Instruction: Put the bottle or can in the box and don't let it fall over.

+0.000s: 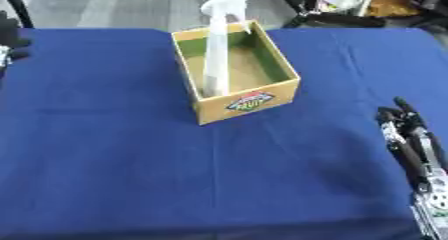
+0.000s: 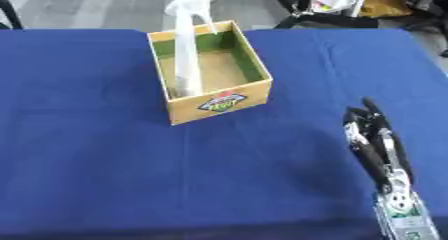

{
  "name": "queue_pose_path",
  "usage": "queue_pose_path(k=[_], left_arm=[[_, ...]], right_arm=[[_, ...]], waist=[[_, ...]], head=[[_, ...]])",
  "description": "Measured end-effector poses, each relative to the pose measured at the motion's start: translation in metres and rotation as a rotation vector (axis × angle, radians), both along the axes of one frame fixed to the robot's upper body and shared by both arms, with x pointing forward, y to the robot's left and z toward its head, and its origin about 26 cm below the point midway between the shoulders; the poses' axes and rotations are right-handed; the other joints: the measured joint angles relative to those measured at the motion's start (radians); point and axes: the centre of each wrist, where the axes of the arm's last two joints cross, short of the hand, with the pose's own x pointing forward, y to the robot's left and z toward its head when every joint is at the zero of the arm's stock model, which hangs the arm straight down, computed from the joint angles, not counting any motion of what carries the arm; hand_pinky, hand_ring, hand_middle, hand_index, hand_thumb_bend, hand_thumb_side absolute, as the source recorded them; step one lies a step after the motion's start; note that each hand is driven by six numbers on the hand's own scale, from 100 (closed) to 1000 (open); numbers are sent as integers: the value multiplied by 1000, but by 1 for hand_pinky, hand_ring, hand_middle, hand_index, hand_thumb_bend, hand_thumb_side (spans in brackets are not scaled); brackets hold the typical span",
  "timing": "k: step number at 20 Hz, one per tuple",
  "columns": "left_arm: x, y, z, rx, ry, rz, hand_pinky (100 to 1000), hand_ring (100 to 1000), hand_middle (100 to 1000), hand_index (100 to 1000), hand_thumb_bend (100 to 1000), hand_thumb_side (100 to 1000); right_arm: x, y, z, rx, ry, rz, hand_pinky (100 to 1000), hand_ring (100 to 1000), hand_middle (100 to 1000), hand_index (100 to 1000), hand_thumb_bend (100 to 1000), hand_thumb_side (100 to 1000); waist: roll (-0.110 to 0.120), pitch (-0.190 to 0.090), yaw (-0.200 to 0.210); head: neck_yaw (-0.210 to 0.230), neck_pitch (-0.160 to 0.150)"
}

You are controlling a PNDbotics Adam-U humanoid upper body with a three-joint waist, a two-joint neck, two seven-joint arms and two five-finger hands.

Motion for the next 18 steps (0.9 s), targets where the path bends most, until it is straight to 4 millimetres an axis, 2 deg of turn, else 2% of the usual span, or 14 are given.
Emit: queue_pose_path(k=[7,18], left_arm=[[-12,-8,-12,-72,-20,107,812,782,872,972,631,864],[-14,-14,-22,-144,-5,144,810,780,870,967,619,860]], right_arm=[[0,-1,0,12,-7,-4,865,826,796,986,130,642],[-2,-3,-2,18,-4,-14,865,826,795,986,120,645]], waist=[[-3,-4,13],[-4,-8,9]], head=[[1,0],[-5,0]])
